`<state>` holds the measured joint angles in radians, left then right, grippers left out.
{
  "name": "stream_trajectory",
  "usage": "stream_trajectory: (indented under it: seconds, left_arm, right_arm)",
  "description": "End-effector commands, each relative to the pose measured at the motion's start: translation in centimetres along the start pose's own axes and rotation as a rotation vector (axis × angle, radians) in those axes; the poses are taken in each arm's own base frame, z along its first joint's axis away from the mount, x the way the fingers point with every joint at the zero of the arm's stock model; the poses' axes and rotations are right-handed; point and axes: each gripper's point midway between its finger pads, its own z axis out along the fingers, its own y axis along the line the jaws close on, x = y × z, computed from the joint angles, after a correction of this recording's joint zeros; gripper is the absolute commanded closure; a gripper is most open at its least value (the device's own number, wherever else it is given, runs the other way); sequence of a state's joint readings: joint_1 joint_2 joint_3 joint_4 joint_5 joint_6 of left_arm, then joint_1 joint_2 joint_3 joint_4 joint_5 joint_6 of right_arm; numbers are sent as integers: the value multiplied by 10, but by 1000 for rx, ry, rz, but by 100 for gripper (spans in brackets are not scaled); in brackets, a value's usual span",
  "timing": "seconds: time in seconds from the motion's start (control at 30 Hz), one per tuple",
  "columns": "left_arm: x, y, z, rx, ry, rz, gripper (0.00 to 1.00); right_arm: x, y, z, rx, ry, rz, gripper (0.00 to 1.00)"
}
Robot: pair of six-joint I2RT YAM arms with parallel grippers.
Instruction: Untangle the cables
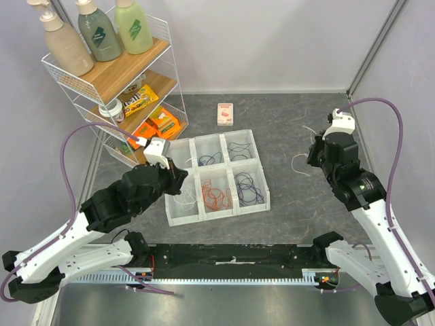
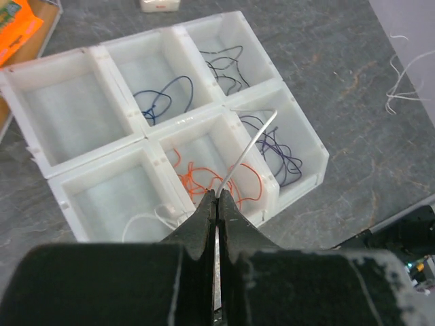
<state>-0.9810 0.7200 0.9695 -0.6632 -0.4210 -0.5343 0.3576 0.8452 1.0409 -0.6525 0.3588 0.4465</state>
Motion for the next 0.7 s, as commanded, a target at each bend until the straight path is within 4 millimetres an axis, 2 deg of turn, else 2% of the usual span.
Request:
stream_trajectory:
  seconds: [0.0, 0.1, 0.33, 0.53, 0.67]
  left_arm:
    - [-30, 17, -7, -106, -77, 60, 98]
    - [-22, 25, -3, -148, -65, 55, 98]
    - [21, 42, 23, -201, -31, -1, 98]
    - [71, 76, 48, -341, 41, -43, 98]
    - [87, 90, 49, -415, 91, -90, 98]
  right_arm:
    - [-3, 4, 0, -26, -27, 25, 100]
    - [0, 3, 0, -24, -22, 27, 100]
    - [5, 3, 1, -28, -12, 20, 100]
    - [10, 5, 0, -45, -4, 18, 100]
    - [14, 3, -1, -47, 3, 12, 100]
